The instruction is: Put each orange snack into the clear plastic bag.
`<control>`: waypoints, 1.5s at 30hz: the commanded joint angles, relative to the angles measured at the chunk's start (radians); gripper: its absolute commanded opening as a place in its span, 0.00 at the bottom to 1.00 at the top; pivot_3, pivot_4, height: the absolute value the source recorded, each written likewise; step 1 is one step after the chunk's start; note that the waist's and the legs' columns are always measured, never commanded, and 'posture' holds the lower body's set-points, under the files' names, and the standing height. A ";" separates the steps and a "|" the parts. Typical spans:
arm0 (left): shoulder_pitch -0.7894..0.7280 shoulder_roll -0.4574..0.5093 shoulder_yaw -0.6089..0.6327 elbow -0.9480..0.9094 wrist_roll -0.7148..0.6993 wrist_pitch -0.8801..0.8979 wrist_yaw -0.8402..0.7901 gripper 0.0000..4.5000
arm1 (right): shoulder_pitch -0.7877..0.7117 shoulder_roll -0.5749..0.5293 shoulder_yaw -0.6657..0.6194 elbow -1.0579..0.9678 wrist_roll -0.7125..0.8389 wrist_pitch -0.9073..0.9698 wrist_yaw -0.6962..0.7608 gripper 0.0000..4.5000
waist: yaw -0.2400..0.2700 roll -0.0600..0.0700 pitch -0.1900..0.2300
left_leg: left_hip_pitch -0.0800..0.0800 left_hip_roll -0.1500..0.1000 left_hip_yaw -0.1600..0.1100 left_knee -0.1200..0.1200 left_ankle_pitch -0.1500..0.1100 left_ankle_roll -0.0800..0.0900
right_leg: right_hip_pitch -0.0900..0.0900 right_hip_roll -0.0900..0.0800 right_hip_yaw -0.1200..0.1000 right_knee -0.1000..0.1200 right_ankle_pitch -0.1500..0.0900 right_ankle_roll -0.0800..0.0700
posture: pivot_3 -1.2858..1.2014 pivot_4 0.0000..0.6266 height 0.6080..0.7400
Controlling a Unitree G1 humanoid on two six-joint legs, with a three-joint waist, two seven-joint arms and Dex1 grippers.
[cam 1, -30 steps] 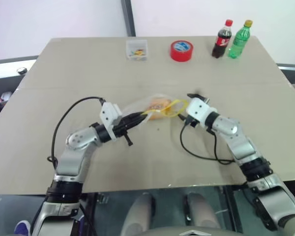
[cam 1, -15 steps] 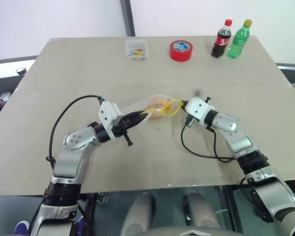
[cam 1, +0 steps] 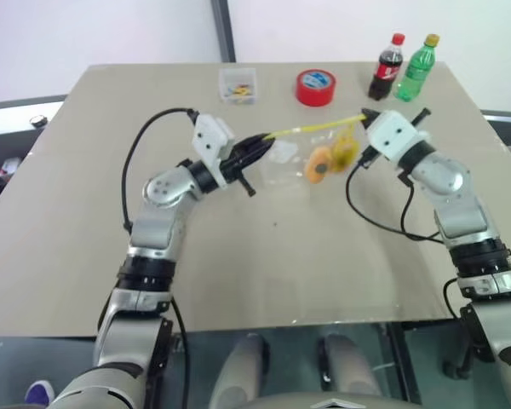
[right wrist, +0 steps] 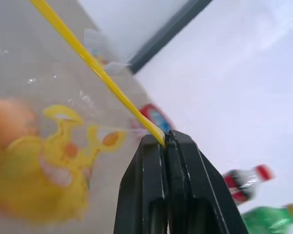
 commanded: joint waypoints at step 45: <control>0.317 0.094 -0.066 -0.122 0.113 -0.376 -0.136 0.00 | 0.166 0.028 0.278 -0.658 0.062 0.490 0.388 0.31 | 0.016 0.001 0.001 | 0.015 0.003 -0.002 -0.002 -0.004 0.006 | 0.016 0.001 -0.001 -0.007 0.000 0.001 | 0.52 0.24 1.00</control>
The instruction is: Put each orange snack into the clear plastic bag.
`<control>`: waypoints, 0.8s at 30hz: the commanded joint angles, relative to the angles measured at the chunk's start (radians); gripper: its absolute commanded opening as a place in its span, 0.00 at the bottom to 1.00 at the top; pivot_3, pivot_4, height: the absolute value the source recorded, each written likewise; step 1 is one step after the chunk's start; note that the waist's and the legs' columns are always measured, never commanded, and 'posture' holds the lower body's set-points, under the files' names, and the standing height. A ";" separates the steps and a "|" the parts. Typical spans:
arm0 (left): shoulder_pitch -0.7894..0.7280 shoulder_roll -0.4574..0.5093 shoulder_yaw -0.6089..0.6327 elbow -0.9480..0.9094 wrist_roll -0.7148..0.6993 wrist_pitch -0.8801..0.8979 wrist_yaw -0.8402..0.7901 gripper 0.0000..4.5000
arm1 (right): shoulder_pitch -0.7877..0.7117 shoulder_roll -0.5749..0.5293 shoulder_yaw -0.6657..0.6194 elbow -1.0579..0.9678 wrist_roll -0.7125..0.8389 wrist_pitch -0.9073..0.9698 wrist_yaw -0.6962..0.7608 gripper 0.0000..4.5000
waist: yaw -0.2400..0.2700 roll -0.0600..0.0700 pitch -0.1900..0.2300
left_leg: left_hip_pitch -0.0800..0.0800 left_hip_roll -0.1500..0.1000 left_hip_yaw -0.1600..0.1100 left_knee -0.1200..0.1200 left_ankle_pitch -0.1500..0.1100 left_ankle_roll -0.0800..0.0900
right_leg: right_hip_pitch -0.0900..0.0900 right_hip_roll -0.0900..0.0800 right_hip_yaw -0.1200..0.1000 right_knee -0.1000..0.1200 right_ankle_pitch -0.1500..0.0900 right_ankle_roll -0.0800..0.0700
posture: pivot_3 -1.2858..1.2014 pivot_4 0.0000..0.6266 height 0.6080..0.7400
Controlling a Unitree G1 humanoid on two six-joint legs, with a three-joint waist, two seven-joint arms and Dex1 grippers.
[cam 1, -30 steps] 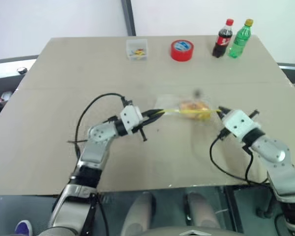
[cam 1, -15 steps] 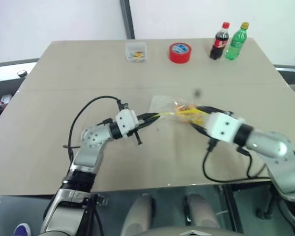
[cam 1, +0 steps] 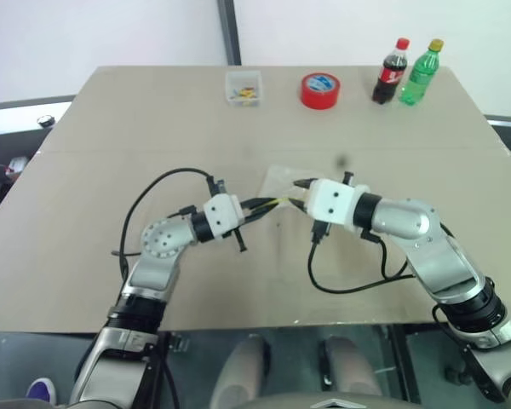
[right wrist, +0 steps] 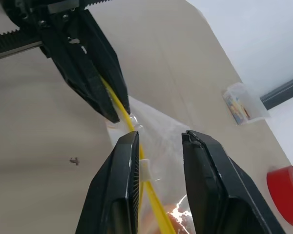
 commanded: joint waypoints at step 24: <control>-0.014 0.013 0.008 0.001 0.002 -0.063 0.009 0.00 | -0.027 -0.016 -0.016 0.000 -0.030 -0.016 0.053 0.24 | 0.000 0.000 0.000 | 0.000 0.000 0.000 0.000 0.000 0.000 | 0.000 0.000 0.000 0.000 0.000 0.000 | 0.52 0.24 1.00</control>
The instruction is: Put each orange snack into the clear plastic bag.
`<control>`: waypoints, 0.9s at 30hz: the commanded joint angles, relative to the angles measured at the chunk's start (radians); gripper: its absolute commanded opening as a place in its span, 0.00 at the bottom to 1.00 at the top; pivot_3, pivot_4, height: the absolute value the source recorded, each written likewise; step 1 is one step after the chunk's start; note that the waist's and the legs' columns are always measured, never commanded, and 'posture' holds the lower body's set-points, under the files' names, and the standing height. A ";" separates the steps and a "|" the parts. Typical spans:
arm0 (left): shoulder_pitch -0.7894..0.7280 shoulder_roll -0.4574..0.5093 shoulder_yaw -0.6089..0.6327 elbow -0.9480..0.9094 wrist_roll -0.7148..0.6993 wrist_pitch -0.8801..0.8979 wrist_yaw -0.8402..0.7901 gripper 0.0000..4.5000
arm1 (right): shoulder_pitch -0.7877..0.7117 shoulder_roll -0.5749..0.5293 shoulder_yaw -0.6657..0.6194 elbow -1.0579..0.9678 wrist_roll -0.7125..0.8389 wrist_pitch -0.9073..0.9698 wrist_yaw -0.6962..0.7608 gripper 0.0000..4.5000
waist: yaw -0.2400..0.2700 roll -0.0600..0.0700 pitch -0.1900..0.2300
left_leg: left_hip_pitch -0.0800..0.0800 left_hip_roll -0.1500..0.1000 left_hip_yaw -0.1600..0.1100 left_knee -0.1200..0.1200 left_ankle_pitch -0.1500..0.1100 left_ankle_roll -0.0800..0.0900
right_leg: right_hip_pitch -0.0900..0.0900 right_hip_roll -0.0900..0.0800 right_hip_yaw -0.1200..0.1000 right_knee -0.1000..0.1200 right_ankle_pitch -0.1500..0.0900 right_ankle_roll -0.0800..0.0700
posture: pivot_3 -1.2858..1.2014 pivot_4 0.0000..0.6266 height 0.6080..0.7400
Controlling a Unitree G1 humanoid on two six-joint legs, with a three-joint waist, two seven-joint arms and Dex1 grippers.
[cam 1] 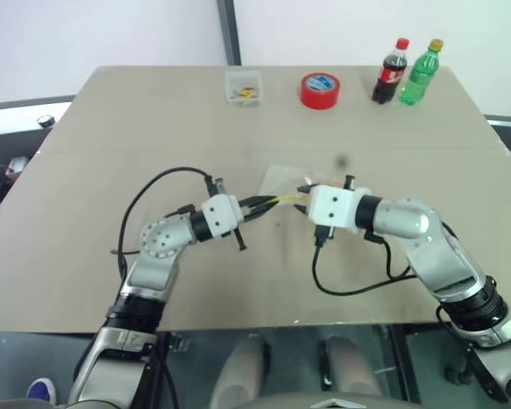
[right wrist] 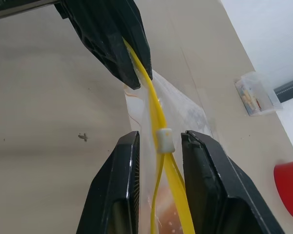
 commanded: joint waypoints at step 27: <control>-0.059 -0.014 0.095 0.044 -0.074 0.037 0.076 0.00 | 0.198 -0.179 -0.259 -0.100 -0.047 0.174 -0.103 0.01 | 0.001 0.000 0.000 | -0.001 -0.001 -0.002 -0.001 0.000 0.000 | 0.001 -0.001 -0.003 -0.003 0.000 0.000 | 0.52 0.24 1.00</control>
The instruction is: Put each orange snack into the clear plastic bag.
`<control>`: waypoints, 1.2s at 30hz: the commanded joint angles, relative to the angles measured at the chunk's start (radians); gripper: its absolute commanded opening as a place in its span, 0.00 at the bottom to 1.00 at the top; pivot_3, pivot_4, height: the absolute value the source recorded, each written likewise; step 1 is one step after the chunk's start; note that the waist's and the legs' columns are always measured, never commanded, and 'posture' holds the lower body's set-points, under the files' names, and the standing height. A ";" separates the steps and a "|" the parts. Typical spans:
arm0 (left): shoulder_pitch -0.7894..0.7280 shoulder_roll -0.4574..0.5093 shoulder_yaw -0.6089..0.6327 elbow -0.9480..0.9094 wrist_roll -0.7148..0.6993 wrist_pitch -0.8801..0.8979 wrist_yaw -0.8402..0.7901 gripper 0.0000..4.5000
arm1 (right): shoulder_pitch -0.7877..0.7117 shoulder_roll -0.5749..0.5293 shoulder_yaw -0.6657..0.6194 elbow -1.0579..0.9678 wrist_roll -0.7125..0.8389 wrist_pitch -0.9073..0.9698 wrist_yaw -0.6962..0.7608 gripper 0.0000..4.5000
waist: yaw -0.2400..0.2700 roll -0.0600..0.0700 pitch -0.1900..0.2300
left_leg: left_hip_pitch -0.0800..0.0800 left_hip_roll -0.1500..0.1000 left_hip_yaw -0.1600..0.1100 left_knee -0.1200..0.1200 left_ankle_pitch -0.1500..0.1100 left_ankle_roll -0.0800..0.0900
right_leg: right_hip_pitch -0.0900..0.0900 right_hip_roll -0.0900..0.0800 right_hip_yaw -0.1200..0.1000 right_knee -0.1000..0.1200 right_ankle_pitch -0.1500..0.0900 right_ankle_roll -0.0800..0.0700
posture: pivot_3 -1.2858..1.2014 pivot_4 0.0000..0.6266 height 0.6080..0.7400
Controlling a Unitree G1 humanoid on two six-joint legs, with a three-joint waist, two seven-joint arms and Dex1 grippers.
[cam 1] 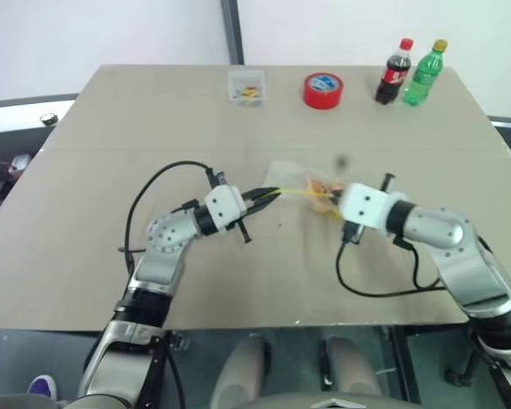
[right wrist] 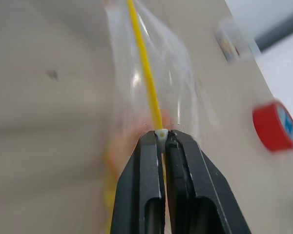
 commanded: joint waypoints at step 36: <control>0.071 0.106 0.016 -0.269 -0.190 0.416 -0.071 0.21 | 0.233 -0.045 -0.286 -0.025 0.282 -0.154 -0.077 0.21 | -0.001 0.000 0.001 | -0.017 0.000 0.002 -0.002 0.002 -0.003 | -0.017 -0.001 0.001 -0.003 0.001 0.000 | 0.52 0.24 1.00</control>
